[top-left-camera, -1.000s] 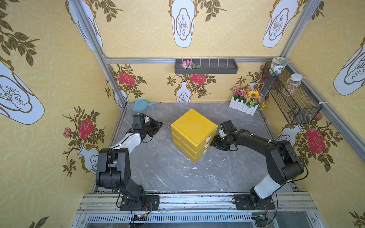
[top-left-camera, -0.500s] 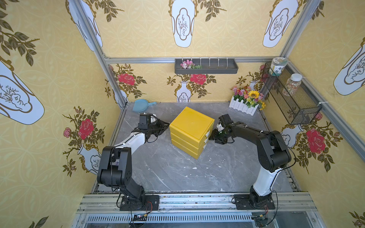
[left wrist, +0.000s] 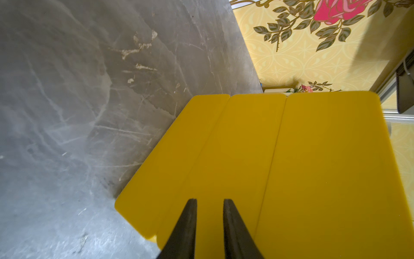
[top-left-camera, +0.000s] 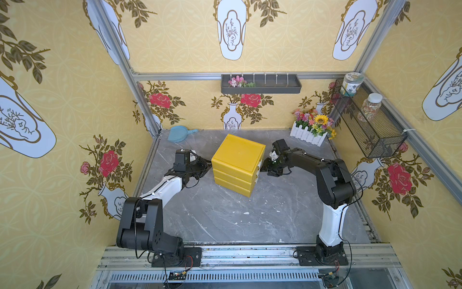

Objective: Take the seed bags out of the drawer
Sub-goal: Adjust the storage box at the center of the board.

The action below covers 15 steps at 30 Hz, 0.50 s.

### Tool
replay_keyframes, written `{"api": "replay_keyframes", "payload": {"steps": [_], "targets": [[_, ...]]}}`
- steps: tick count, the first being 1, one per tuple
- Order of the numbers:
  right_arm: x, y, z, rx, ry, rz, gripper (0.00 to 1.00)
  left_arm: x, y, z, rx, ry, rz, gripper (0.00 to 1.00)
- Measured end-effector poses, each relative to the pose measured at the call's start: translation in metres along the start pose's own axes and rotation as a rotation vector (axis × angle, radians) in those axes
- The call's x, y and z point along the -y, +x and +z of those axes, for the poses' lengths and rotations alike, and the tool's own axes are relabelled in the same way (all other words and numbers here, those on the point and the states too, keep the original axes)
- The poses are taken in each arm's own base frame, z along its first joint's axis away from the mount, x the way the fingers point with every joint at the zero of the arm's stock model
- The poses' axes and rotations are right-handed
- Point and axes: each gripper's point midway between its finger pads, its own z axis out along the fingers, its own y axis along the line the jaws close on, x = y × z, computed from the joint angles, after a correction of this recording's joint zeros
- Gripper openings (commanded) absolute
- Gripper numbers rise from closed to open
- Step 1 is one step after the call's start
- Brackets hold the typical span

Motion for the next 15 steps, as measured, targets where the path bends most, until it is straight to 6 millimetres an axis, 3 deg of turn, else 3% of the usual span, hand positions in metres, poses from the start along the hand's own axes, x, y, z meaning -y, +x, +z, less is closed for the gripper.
{"api": "replay_keyframes", "payload": {"steps": [15], "targets": [[-0.022, -0.016, 0.024, -0.018, -0.022, -0.009, 0.55, -0.007, 0.026, -0.018, 0.023, -0.009, -0.008, 0.27]]}}
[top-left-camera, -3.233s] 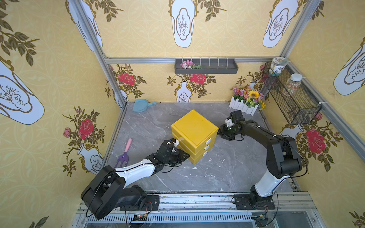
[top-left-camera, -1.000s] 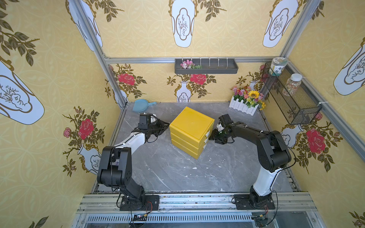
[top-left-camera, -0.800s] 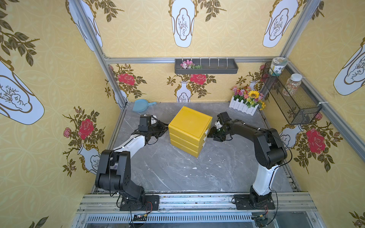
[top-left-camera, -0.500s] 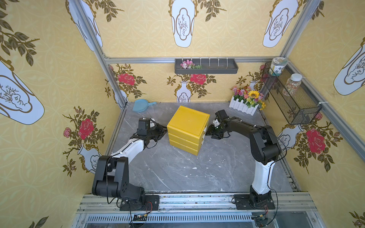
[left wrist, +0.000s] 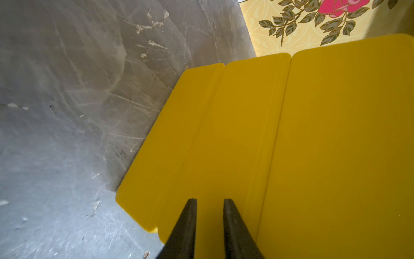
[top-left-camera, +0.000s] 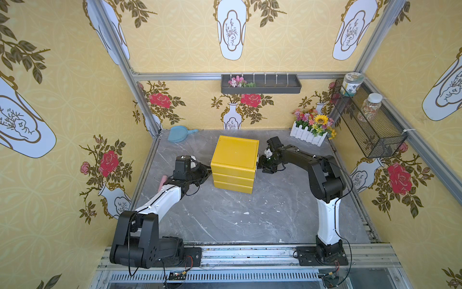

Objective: Take the seed bags out of the drawer
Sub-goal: Adjust the storage box at the center of the board.

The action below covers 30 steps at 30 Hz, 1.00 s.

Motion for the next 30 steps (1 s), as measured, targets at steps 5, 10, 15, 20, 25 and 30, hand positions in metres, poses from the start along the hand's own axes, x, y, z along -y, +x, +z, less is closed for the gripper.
{"api": "replay_keyframes", "payload": {"steps": [5, 10, 15, 20, 25, 30], "targets": [[-0.011, -0.002, 0.006, 0.002, -0.018, -0.016, 0.55, -0.001, 0.002, -0.009, 0.021, -0.014, -0.006, 0.28], [-0.012, -0.002, 0.007, 0.0, -0.03, -0.014, 0.55, -0.005, 0.004, -0.015, 0.031, -0.044, -0.004, 0.3], [-0.004, -0.004, 0.001, 0.003, -0.033, 0.007, 0.55, -0.004, -0.003, -0.029, 0.079, -0.087, -0.009, 0.35], [0.01, -0.012, -0.025, 0.042, -0.026, 0.033, 0.55, 0.005, -0.026, -0.056, 0.174, -0.107, 0.001, 0.43], [0.021, -0.013, -0.059, 0.091, -0.018, 0.034, 0.57, 0.035, -0.049, -0.081, 0.251, -0.097, 0.068, 0.44], [0.023, -0.012, -0.104, 0.16, -0.029, 0.005, 0.59, 0.07, -0.067, -0.092, 0.272, -0.077, 0.162, 0.47]]}}
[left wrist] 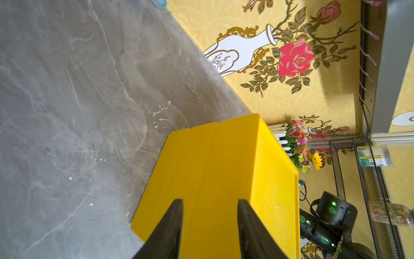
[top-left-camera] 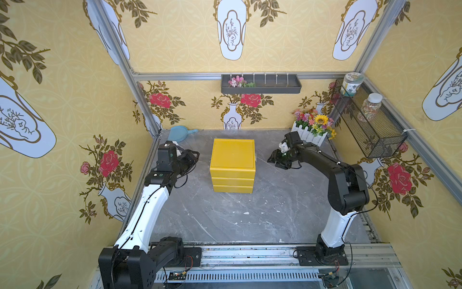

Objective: Take the seed bags out of the drawer
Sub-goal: Adjust the storage box at the center of the board, then open the drawer in the storage box.

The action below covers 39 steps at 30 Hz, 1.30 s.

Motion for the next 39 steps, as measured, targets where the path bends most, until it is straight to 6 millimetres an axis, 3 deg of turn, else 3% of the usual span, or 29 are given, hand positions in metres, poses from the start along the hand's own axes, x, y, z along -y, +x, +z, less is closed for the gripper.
{"api": "replay_keyframes", "payload": {"steps": [3, 12, 21, 31, 39], "targets": [[-0.004, -0.002, -0.022, 0.034, -0.01, -0.022, 0.61, 0.009, -0.002, 0.002, -0.019, 0.01, 0.036, 0.49], [-0.046, 0.005, -0.083, 0.112, -0.092, -0.125, 0.66, 0.037, 0.019, 0.029, -0.148, 0.015, 0.165, 0.47], [-0.079, 0.025, -0.114, 0.124, -0.14, -0.189, 0.66, 0.038, 0.026, 0.048, -0.216, -0.026, 0.214, 0.47], [-0.096, 0.039, -0.114, 0.104, -0.158, -0.205, 0.63, 0.036, 0.035, 0.062, -0.263, -0.047, 0.258, 0.47], [-0.104, 0.043, -0.093, 0.062, -0.148, -0.198, 0.61, 0.032, 0.036, 0.068, -0.273, -0.065, 0.269, 0.46]]}}
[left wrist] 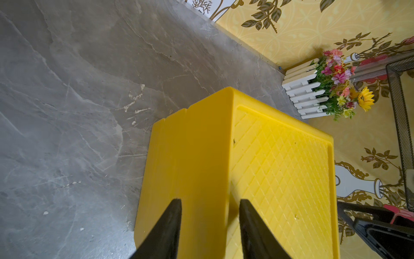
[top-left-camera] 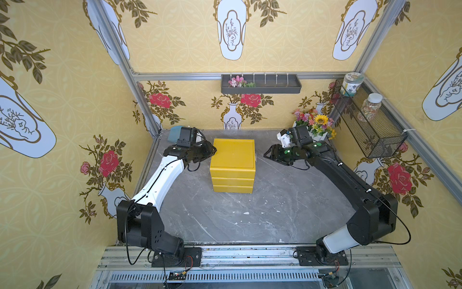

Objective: Take the seed bags out of the drawer
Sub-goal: Open the drawer in the storage box.

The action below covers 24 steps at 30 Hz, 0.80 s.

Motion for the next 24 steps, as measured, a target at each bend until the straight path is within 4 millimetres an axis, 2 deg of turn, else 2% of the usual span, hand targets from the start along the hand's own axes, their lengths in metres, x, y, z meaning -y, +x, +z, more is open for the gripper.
{"api": "replay_keyframes", "payload": {"steps": [9, 15, 24], "targets": [[-0.014, 0.002, 0.027, -0.036, -0.008, -0.013, 0.58, -0.001, 0.002, 0.003, 0.012, 0.018, 0.01, 0.42], [-0.017, 0.0, 0.035, -0.045, -0.009, -0.011, 0.57, -0.002, 0.003, 0.002, 0.026, 0.028, 0.007, 0.42], [-0.014, 0.001, 0.045, -0.062, 0.001, 0.003, 0.46, -0.002, 0.004, 0.002, 0.028, 0.028, 0.007, 0.42]]}}
